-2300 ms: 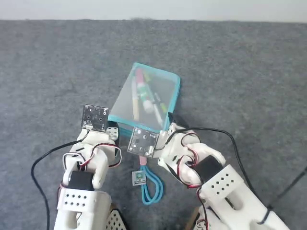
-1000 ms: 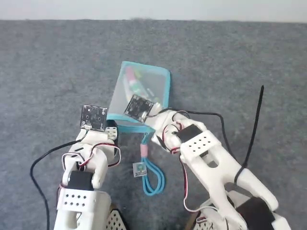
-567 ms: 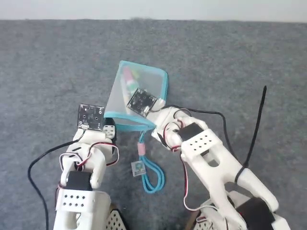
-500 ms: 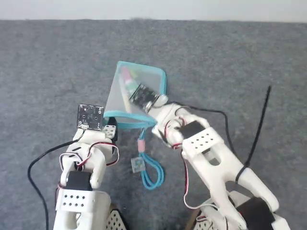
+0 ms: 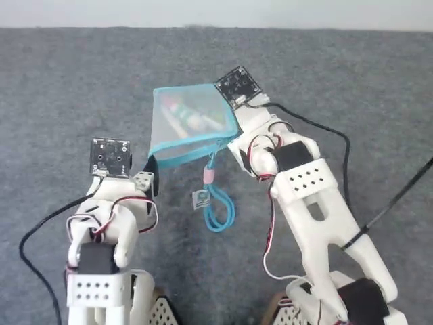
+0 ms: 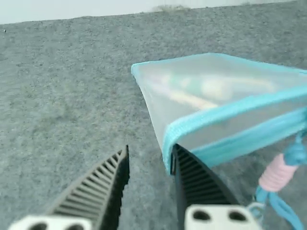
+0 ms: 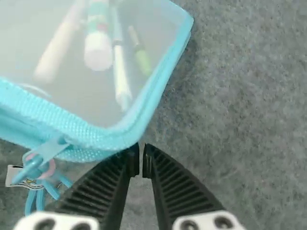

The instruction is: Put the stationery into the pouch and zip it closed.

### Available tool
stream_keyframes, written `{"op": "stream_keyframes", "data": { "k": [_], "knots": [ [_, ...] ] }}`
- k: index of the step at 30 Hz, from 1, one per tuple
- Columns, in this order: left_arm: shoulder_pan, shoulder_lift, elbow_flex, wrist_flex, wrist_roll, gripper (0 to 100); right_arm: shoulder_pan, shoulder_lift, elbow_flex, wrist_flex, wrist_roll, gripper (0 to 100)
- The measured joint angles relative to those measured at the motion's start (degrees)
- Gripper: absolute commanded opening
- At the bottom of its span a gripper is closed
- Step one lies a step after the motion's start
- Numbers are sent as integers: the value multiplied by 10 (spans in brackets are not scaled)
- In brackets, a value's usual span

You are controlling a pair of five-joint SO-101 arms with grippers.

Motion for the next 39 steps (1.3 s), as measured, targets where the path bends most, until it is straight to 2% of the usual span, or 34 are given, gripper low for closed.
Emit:
{"op": "stream_keyframes", "data": {
  "k": [11, 15, 20, 30, 35, 39],
  "knots": [
    [2, 0, -11, 23, -18, 134, 1, 0, -1, 3, -6, 7],
    [-5, -1, 5, -8, -18, 136, -22, 0, 20, 3, 30, 14],
    [-4, 0, 23, -25, -18, 136, -19, 0, 81, 0, 84, 119],
    [-4, 0, 23, -25, -18, 136, -92, 0, 179, -85, 139, 134],
    [-4, 0, 23, -25, -18, 136, -93, 0, 189, -160, 142, 134],
    [-4, 0, 23, -25, -18, 136, -93, 0, 190, -177, 155, 134]
  ]
}}
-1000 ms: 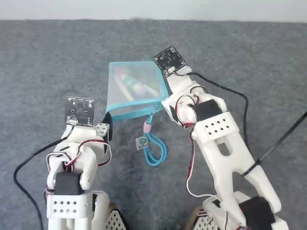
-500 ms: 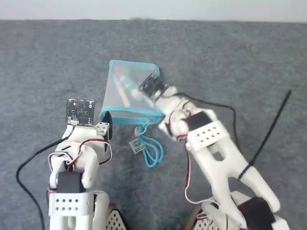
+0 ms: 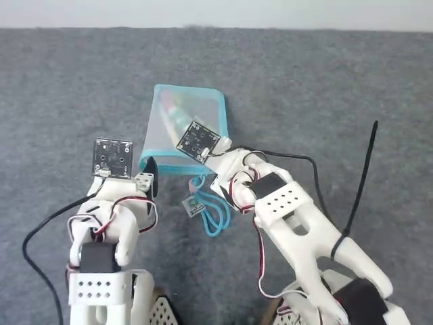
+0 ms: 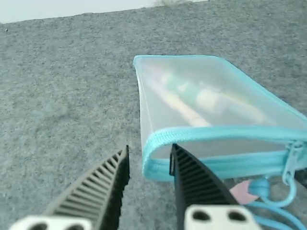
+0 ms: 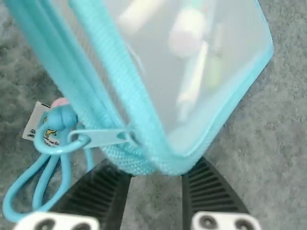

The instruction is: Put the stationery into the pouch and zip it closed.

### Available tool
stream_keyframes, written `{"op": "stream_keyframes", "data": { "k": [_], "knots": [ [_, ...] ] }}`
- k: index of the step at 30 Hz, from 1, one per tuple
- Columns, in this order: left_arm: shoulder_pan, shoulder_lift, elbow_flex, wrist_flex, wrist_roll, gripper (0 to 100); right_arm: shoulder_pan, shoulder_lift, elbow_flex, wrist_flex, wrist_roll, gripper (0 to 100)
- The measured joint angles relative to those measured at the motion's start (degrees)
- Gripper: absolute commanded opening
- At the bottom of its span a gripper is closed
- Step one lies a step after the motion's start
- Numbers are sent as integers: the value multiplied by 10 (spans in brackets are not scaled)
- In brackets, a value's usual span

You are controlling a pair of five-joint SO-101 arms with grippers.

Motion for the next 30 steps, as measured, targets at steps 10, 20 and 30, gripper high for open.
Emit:
{"op": "stream_keyframes", "data": {
  "k": [10, 20, 30],
  "knots": [
    [0, 0, 0, 0, 0, 136, -11, -57, 11, -5, 29, 132],
    [0, 0, 0, 0, 0, 136, -13, -66, 22, -5, 125, 134],
    [1, 0, 0, 0, 0, 136, 9, -161, 79, -6, 164, 219]
  ]
}}
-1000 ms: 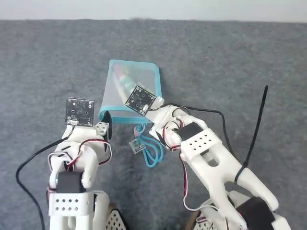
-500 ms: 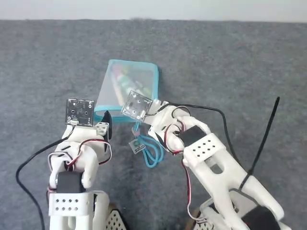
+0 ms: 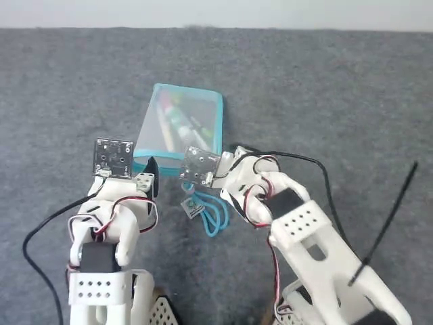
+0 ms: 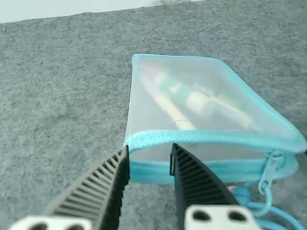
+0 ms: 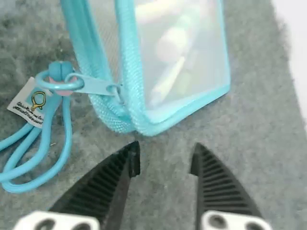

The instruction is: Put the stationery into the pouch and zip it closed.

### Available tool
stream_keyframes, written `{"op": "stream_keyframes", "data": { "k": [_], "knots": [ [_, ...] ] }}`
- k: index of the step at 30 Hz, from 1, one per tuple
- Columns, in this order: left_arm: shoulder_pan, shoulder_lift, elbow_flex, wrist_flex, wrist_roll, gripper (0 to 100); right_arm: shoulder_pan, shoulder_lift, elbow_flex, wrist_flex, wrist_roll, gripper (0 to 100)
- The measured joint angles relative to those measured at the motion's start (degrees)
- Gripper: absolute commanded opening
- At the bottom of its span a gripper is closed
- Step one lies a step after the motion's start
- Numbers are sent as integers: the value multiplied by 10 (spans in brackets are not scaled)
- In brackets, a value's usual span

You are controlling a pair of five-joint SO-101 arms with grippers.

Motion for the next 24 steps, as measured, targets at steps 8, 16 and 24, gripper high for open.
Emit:
{"op": "stream_keyframes", "data": {
  "k": [8, 16, 24],
  "knots": [
    [0, 0, 0, 0, 0, 136, -33, -12, 23, 24, 1, 221],
    [0, 0, 0, 0, 0, 136, -40, -20, 23, 49, 0, 296],
    [0, 0, 0, 0, 0, 136, -65, -20, 23, 31, 0, 296]
  ]
}}
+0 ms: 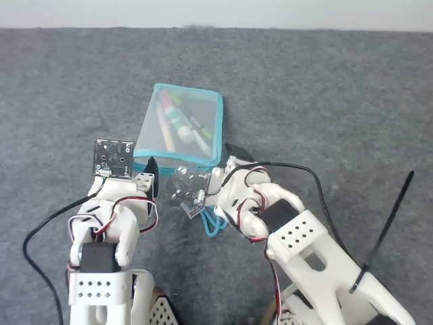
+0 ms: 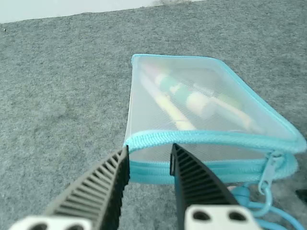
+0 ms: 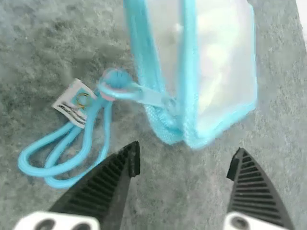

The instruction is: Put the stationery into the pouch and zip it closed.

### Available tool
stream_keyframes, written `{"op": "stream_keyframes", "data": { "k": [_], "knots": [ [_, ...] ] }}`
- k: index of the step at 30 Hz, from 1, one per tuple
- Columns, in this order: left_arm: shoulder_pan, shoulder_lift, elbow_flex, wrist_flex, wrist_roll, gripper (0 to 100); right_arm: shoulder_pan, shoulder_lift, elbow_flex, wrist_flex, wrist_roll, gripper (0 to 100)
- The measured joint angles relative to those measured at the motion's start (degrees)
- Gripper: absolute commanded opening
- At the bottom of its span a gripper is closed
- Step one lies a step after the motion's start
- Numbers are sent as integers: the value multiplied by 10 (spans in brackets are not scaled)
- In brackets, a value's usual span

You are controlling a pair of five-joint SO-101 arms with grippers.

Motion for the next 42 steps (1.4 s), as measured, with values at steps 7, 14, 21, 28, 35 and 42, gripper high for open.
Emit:
{"op": "stream_keyframes", "data": {
  "k": [7, 14, 21, 28, 35, 42],
  "knots": [
    [0, 0, 0, 0, 0, 136, -11, 0, -5, -5, 0, 296],
    [0, 0, 0, 0, 0, 136, -17, 57, -49, -7, 0, 296],
    [0, 0, 0, 0, 0, 136, -15, 139, -95, -11, -1, 296],
    [0, 0, 0, 0, 0, 136, -14, 174, -95, -53, -1, 296],
    [1, 0, 0, 0, 0, 136, 5, 232, -145, -56, -11, 206],
    [-1, 0, 0, 0, 0, 136, 11, 265, -175, -57, -28, 9]
  ]
}}
